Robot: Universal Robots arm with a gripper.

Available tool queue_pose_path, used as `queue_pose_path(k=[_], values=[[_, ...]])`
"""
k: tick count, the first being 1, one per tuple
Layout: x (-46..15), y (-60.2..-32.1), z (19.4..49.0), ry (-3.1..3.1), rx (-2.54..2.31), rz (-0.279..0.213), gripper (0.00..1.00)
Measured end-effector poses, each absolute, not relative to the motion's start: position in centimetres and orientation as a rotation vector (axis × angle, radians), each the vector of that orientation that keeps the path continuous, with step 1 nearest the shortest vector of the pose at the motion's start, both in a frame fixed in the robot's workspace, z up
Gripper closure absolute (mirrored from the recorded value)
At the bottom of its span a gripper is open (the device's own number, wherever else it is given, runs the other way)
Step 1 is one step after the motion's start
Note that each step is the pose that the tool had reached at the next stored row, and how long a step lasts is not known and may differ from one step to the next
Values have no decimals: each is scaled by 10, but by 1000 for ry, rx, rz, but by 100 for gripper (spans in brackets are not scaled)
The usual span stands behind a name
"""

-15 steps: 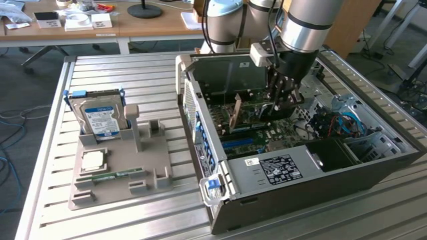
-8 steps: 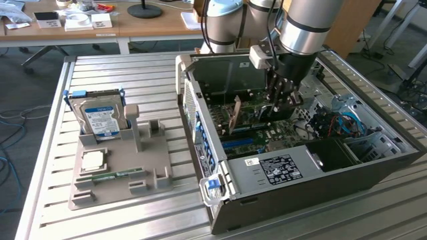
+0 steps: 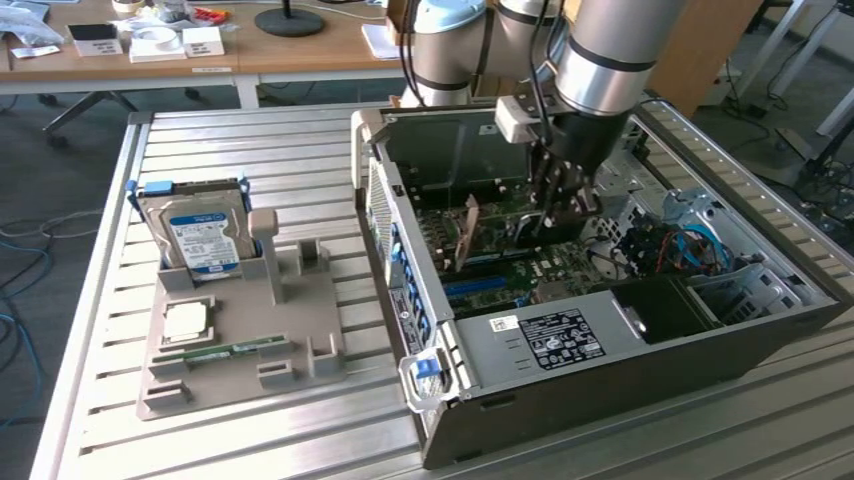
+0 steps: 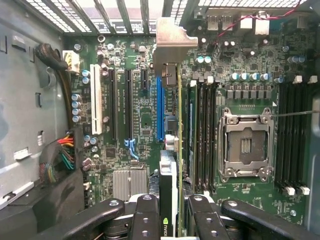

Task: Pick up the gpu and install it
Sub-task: 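Insert the gpu into the slot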

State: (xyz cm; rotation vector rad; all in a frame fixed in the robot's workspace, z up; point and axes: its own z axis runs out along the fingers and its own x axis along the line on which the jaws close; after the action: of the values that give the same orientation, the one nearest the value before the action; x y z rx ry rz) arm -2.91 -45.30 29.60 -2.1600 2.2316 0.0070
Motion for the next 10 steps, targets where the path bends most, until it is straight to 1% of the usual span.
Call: queue_pose_path(k=[10], values=[[-31,-454,290,2232,-2160,7,73]])
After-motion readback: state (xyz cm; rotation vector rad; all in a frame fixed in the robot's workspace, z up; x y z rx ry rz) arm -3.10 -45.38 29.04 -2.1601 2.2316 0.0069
